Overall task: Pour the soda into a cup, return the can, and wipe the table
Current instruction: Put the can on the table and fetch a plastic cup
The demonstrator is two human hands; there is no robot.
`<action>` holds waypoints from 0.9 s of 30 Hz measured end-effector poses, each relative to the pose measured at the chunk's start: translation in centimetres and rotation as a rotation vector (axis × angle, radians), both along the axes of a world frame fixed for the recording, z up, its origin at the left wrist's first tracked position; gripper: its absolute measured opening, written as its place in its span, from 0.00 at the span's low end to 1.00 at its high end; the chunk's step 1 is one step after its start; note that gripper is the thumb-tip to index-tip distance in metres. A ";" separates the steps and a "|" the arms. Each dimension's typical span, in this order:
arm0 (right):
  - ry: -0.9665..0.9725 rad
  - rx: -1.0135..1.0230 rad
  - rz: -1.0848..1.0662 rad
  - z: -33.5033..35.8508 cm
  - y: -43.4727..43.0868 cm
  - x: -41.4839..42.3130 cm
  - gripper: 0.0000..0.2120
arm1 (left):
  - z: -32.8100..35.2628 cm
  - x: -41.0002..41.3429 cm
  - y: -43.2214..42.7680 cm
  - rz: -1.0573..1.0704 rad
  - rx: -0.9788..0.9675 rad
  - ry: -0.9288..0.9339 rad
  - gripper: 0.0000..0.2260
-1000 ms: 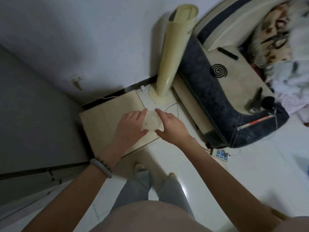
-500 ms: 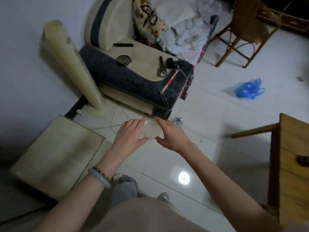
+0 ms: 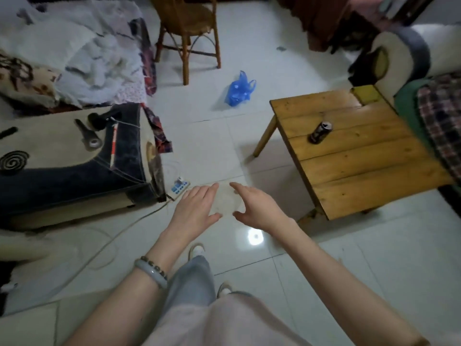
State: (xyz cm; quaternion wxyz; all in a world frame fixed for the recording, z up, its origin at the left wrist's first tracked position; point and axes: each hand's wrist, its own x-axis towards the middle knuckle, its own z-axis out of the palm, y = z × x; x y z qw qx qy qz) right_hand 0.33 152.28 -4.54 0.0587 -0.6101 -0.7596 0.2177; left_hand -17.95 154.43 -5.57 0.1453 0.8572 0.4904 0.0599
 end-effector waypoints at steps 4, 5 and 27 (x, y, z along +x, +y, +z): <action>0.013 0.017 -0.181 -0.2 1.2 5.1 0.36 | 0.0 5.6 4.5 -0.191 0.012 -0.009 0.34; 0.016 0.022 -0.219 -0.3 1.7 6.2 0.36 | 0.0 6.9 5.7 -0.232 0.008 -0.012 0.33; 0.182 0.076 -0.842 -4.9 11.7 28.1 0.35 | -3.5 36.4 25.7 -0.971 0.001 0.005 0.31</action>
